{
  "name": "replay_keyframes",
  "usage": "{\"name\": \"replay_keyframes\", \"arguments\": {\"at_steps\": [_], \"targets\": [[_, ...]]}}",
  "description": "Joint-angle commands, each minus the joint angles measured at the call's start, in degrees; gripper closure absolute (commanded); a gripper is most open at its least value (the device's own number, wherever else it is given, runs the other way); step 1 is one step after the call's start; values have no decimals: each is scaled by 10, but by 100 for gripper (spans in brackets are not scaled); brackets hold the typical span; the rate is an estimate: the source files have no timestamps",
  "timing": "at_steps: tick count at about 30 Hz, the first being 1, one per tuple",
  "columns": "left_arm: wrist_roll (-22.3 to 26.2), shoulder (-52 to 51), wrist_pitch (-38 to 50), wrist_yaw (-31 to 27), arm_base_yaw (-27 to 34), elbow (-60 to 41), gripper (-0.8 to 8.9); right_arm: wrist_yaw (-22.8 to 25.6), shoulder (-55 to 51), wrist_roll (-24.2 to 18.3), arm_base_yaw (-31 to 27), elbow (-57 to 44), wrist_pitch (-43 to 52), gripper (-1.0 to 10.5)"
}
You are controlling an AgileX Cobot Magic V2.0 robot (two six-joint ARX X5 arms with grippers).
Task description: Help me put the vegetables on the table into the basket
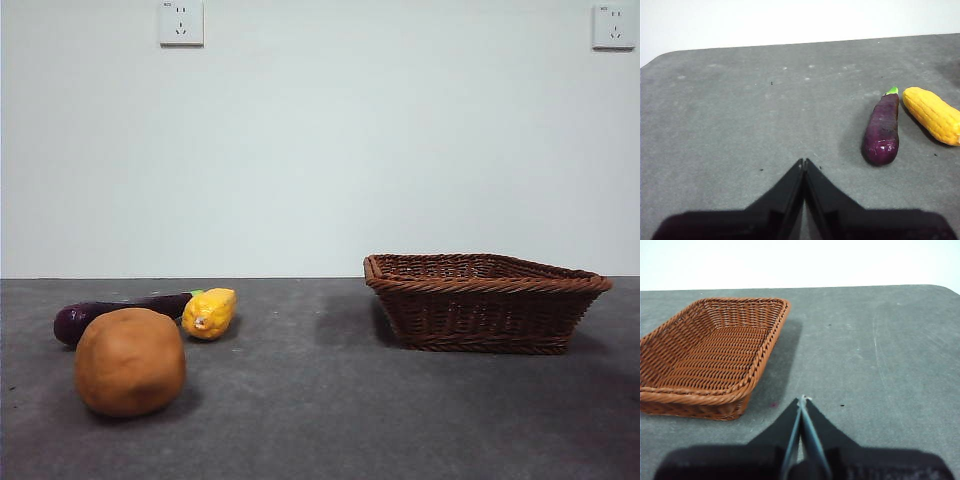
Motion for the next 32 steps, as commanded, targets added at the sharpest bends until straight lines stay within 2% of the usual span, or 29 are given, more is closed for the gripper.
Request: {"name": "replay_keyframes", "arguments": {"at_steps": [1,3,4,6,8,9,10,13,16,18,21,25,28,32], "targets": [[-7,0,4,2,2,-6,816,-3,-1,5,0,-7,5,946],[-12,0,4,2,2,-6,816,-4,-1,15,0,-7,5,946],[-17,0,5,2,2,-6,816,-4,-1,38,0,-7,5,946],[-39,0,7,3,2,-6,816,-4,-1,101,0,-7,5,946],[-66,4,4,5,2,-6,816,-12,-1,200,0,-7,6,949],[-77,8,4,18,2,-6,816,-28,-1,251,0,-7,8,949],[-89,11,5,40,2,-5,816,-53,-1,283,0,-7,8,950],[-103,27,24,89,2,12,818,-115,0,342,0,2,7,955],[-104,71,44,90,2,58,818,-118,9,402,0,27,7,955],[-104,116,44,96,2,103,818,-124,29,413,0,52,7,955],[-97,190,45,139,2,181,818,-139,78,421,0,102,6,955],[-90,277,34,170,2,279,818,-170,154,421,0,163,3,955],[-91,351,-5,212,2,362,817,-210,225,397,0,217,-3,955],[-91,452,-117,289,2,481,817,-275,335,353,0,303,-58,954]]}}
